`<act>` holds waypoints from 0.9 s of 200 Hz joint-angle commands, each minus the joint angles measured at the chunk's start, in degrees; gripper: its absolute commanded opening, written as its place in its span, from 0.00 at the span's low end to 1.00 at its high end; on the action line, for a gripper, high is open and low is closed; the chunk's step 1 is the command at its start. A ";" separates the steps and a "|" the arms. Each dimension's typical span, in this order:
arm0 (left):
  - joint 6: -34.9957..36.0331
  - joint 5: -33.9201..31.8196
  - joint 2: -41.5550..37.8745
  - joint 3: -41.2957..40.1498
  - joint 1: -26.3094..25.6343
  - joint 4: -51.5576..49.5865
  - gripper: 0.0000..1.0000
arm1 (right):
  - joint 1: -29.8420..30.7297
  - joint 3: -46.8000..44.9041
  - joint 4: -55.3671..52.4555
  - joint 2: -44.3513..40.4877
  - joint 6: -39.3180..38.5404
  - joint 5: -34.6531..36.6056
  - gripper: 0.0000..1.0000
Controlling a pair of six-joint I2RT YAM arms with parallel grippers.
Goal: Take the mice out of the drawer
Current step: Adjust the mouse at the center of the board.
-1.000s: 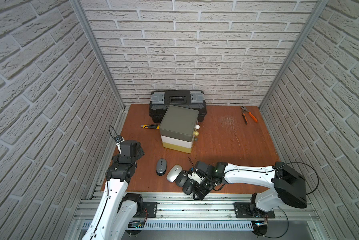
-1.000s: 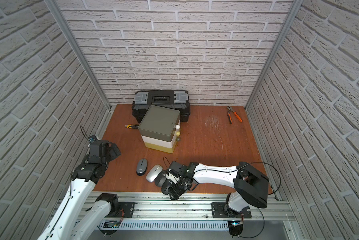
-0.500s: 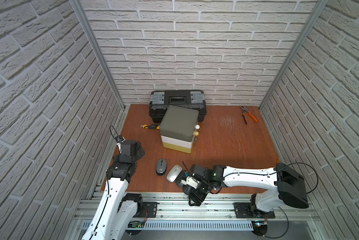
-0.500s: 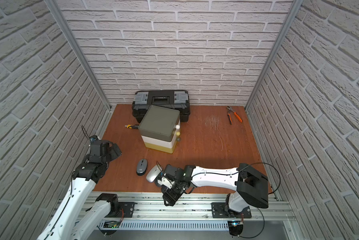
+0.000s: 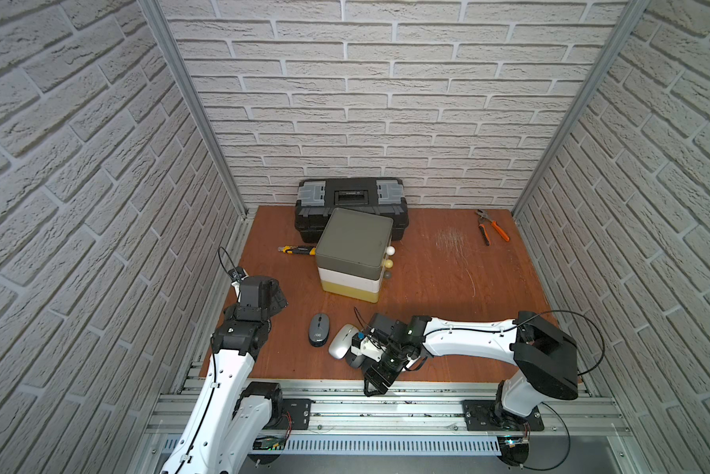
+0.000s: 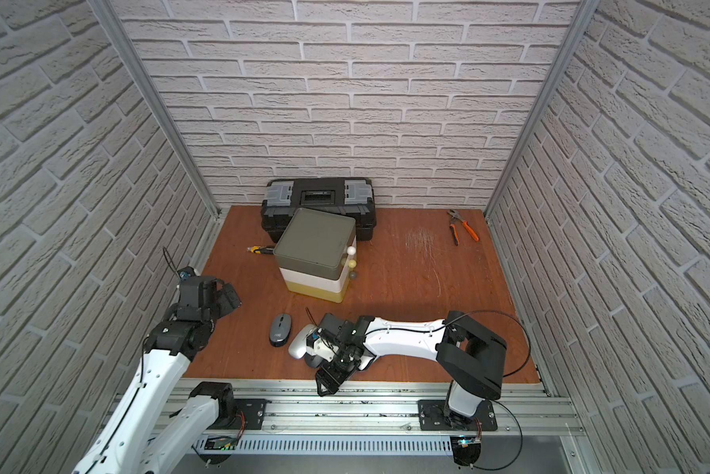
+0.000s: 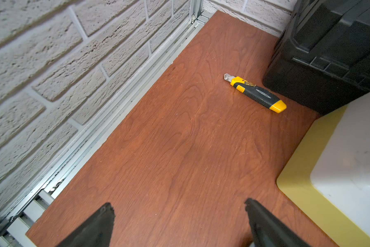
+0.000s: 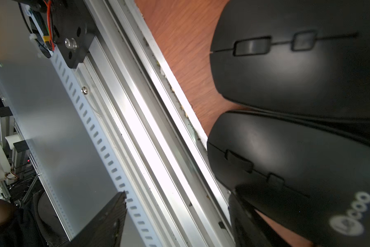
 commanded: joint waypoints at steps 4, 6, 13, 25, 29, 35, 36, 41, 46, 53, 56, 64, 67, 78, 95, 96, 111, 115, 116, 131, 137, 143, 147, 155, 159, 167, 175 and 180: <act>0.33 -0.16 -0.05 -1.48 0.14 2.11 0.98 | -1.36 1.33 -1.37 -2.82 -2.71 0.64 0.77; 0.28 -0.09 -0.05 -1.58 0.20 2.26 0.98 | -1.35 1.48 -1.67 -3.03 -2.84 0.64 0.77; 0.29 -0.06 -0.11 -2.31 0.14 2.60 0.98 | -1.38 1.81 -2.45 -4.07 -3.19 -0.27 0.77; 0.09 -0.09 -0.57 -4.52 -0.71 4.20 0.98 | -1.21 1.50 -2.97 -7.64 -3.32 -1.72 0.77; 0.21 -0.45 -0.78 -5.46 -1.04 5.20 0.98 | -1.23 1.27 -3.22 -9.15 -3.23 -1.67 0.77; 0.43 -0.71 -1.30 -7.15 -1.90 6.87 0.98 | -1.55 0.97 -4.14 -11.68 -3.01 -0.46 0.77; 0.44 -0.78 -1.38 -7.43 -2.07 7.14 0.98 | -1.64 0.92 -4.29 -12.06 -2.98 -0.23 0.77; 0.68 -1.14 -1.67 -8.69 -2.85 8.43 0.98 | -2.41 0.66 -5.15 -14.02 -2.67 1.23 0.77; 1.05 -1.84 -1.69 -9.92 -3.79 9.83 0.98 | -3.59 0.32 -5.90 -16.13 -2.20 2.26 0.77; 1.58 -3.62 -3.96 -11.46 -5.34 11.66 0.98 | -5.95 -0.28 -6.88 -18.83 -1.41 3.60 0.77; 1.95 -4.71 -4.28 -12.14 -6.03 12.43 0.98 | -7.15 -0.50 -7.29 -19.96 -0.93 4.31 0.77; 3.17 -8.04 -5.22 -13.42 -8.00 14.23 0.98 | -10.26 -0.94 -8.50 -22.63 -0.12 6.42 0.77; 3.66 -9.35 -5.49 -13.88 -8.56 14.89 0.98 | -11.28 -1.05 -9.05 -23.51 0.06 7.35 0.77; 6.79 -12.02 -5.63 -14.70 -9.87 17.32 0.98 | -15.19 -1.25 -10.23 -26.12 0.72 11.58 0.78; 12.00 -14.66 -3.52 -15.00 -9.82 21.57 0.98 | -23.73 -0.81 -11.98 -28.51 1.98 14.81 0.79; 12.29 -14.79 -3.32 -15.00 -9.81 21.82 0.98 | -24.42 -0.81 -11.99 -28.65 2.06 14.83 0.79; 15.65 -15.00 1.33 -14.57 -8.62 25.68 0.98 | -33.06 -1.10 -11.56 -30.41 2.01 14.02 0.80; 16.32 -14.74 2.43 -14.44 -8.17 26.78 0.98 | -35.44 -1.08 -11.50 -30.80 1.75 13.57 0.81; 16.46 -14.61 2.82 -14.37 -8.06 27.02 0.98 | -36.03 -1.08 -11.44 -30.85 1.69 13.47 0.81; 19.85 -10.89 7.54 -14.52 -6.23 32.07 0.98 | -45.97 -1.29 -10.64 -31.30 0.83 10.64 0.81; 20.91 -8.44 9.37 -14.85 -5.22 34.67 0.98 | -49.61 -1.47 -9.94 -31.05 0.46 9.33 0.81; 22.08 -6.33 11.38 -15.19 -4.42 37.56 0.98 | -52.58 -1.60 -9.28 -30.65 0.46 9.17 0.81; 22.97 -5.56 12.86 -15.82 -4.00 39.70 0.98 | -54.01 -1.60 -8.88 -30.09 0.83 9.77 0.81; 25.11 -5.02 15.42 -16.82 -3.54 44.78 0.98 | -55.81 -1.53 -7.97 -28.71 1.51 10.96 0.81; 26.32 -4.76 17.15 -17.28 -3.48 47.66 0.98 | -56.45 -1.66 -7.12 -28.00 1.80 10.80 0.81; 28.66 -3.79 19.94 -17.89 -3.21 52.59 0.98 | -57.50 -1.73 -5.66 -26.08 2.39 9.99 0.81; 31.12 -1.80 22.59 -18.59 -2.96 57.86 0.98 | -57.96 -1.77 -4.28 -24.07 2.97 10.04 0.81; 32.17 -0.01 24.52 -18.97 -2.65 61.03 0.98 | -58.15 -1.78 -3.62 -22.96 3.26 10.33 0.81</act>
